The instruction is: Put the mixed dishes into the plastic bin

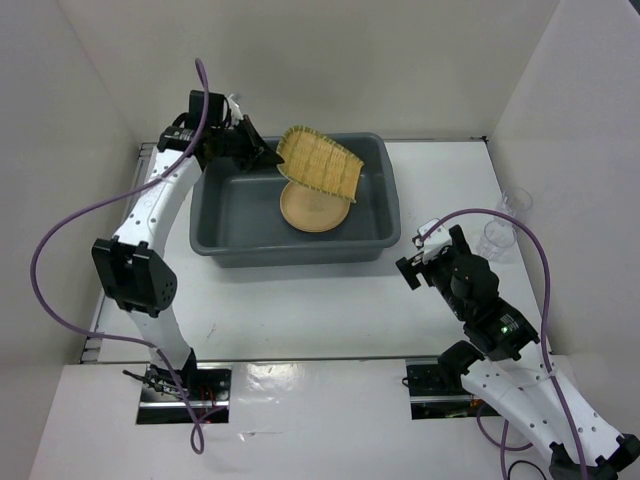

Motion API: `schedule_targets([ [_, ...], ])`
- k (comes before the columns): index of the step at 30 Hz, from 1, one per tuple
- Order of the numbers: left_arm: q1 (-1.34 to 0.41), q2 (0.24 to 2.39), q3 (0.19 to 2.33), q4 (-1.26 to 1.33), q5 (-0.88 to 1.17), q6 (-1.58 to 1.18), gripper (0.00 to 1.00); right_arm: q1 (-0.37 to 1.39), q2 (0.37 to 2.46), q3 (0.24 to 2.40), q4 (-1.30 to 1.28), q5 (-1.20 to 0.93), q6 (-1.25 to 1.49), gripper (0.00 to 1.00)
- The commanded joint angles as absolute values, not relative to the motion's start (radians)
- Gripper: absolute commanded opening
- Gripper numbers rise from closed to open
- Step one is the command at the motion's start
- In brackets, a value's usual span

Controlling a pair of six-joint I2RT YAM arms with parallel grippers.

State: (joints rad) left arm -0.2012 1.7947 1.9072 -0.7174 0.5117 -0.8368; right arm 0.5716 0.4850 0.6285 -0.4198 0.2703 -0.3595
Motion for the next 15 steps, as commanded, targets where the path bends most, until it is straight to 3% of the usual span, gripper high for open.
schedule_targets([
  [1,-0.181,1.810,1.921,-0.555,0.594,-0.833,0.00,0.578,0.476,0.635,-0.390,0.273,-0.351,0.98],
  [15,-0.172,1.910,1.646,-0.259,0.601,-0.943,0.00,0.549,0.494,0.635,-0.399,0.264,-0.351,0.98],
])
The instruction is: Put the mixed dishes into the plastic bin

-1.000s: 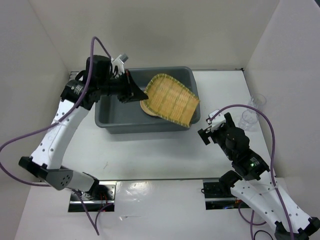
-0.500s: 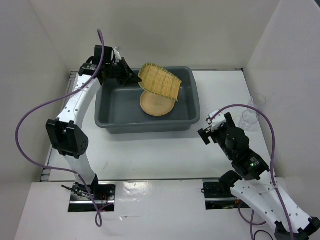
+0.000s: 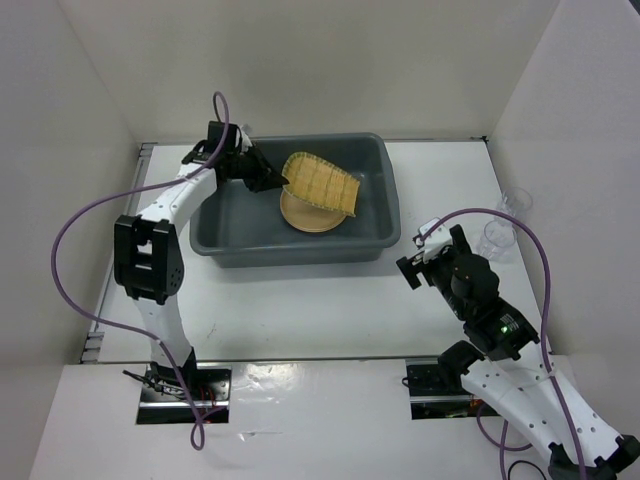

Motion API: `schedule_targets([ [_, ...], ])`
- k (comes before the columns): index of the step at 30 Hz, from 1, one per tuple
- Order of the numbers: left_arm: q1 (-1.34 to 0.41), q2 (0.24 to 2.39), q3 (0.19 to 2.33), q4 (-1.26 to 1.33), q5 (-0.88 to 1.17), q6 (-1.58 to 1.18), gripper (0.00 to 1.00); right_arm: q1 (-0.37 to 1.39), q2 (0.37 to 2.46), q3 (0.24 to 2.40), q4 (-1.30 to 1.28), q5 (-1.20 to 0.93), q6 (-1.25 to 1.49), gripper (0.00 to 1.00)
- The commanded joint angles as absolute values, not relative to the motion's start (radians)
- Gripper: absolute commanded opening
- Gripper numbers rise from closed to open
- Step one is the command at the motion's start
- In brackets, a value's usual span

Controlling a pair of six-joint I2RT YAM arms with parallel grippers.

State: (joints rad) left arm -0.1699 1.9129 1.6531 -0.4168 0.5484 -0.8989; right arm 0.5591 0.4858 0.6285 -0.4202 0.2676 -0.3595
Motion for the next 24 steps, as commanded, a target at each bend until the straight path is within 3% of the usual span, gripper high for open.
schedule_targets([
  [1,-0.172,1.925,1.637,-0.247,0.601,-0.943,0.00,0.549,0.494,0.635,-0.399,0.264,-0.351,0.98],
  [24,-0.181,2.100,1.618,-0.245,0.540,-0.884,0.03,0.531,0.522,0.635,-0.408,0.242,-0.360,0.98],
])
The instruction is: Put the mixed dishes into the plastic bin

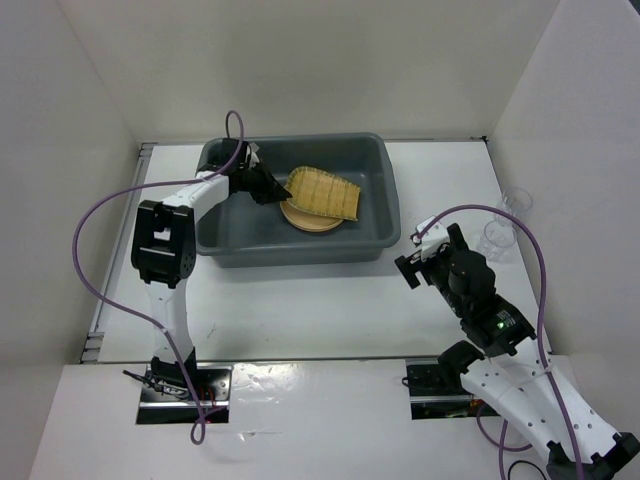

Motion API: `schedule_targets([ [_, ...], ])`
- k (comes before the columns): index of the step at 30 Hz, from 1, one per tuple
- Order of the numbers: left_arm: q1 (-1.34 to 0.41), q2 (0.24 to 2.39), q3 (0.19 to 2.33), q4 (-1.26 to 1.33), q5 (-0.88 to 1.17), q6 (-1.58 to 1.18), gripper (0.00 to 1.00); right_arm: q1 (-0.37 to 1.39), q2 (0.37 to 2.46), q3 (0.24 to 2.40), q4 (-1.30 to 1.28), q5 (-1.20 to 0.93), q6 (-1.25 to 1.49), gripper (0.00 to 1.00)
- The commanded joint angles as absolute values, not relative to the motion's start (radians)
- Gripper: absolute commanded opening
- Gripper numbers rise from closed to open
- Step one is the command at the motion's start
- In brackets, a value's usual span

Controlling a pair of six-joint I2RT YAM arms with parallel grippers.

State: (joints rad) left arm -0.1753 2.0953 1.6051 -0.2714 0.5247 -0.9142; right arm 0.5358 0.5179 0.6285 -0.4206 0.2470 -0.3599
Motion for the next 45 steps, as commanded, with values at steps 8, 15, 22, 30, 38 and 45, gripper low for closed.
schedule_targets([
  [8,-0.181,2.111,1.727,-0.394,0.460,-0.809,0.78,0.531,0.531,0.635,-0.408,0.242,-0.360,0.98],
  [15,-0.193,2.037,1.914,-0.639,0.217,-0.740,0.93,0.520,0.578,0.647,-0.408,0.316,-0.337,0.98],
  [22,-0.213,1.938,2.178,-0.864,0.095,-0.667,0.94,0.166,0.860,0.899,-0.491,0.272,-0.544,0.98],
  [30,-0.222,1.724,1.916,-0.832,0.167,-0.667,0.97,-0.114,1.147,1.084,-0.531,0.081,-0.781,0.98],
  [38,-0.222,1.580,1.760,-0.879,0.186,-0.640,0.99,-0.184,1.612,1.454,-0.601,0.035,-0.513,0.98],
  [45,-0.222,1.494,1.743,-0.995,0.138,-0.598,0.99,-0.060,1.761,1.505,-0.509,0.244,-0.310,0.98],
])
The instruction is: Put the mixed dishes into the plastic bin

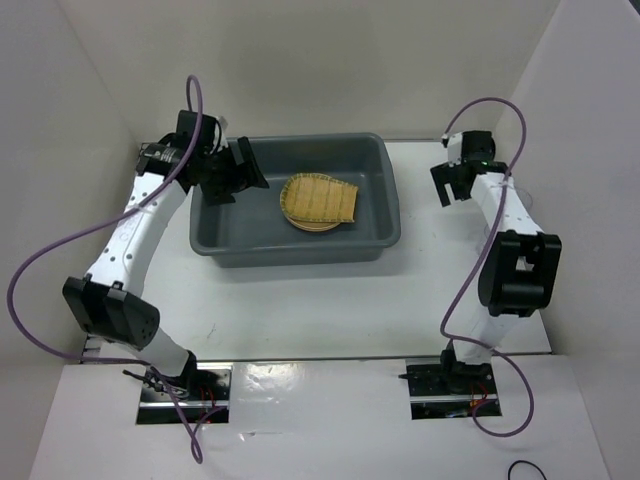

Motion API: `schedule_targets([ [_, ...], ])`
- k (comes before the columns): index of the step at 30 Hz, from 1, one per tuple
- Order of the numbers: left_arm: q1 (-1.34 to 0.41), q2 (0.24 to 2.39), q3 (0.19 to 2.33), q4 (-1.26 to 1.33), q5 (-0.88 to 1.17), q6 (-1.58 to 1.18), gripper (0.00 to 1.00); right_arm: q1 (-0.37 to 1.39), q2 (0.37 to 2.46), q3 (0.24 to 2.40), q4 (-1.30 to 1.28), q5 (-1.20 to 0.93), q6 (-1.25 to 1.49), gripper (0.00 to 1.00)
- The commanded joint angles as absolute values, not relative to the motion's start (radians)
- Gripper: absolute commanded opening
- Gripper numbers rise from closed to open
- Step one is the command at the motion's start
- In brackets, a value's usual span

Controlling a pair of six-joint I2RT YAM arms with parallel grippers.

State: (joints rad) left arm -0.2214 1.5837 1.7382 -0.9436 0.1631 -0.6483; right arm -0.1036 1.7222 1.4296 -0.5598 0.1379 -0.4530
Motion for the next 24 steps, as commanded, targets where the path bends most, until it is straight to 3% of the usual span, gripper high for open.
schedule_targets([
  [1,-0.222,1.485,1.730,-1.006,0.138,-0.598,0.99,-0.051,1.781,1.515,-0.509,0.318,-0.283,0.98],
  [5,-0.213,1.476,1.721,-1.034,0.147,-0.598,0.99,-0.041,1.890,1.581,-0.509,0.449,-0.212,0.96],
  [15,-0.204,1.466,1.732,-1.065,0.109,-0.607,0.99,-0.063,1.931,1.582,-0.423,0.684,-0.179,0.96],
  [24,-0.204,1.414,1.640,-1.035,0.100,-0.686,0.99,-0.251,1.996,1.658,-0.471,0.586,-0.124,0.98],
])
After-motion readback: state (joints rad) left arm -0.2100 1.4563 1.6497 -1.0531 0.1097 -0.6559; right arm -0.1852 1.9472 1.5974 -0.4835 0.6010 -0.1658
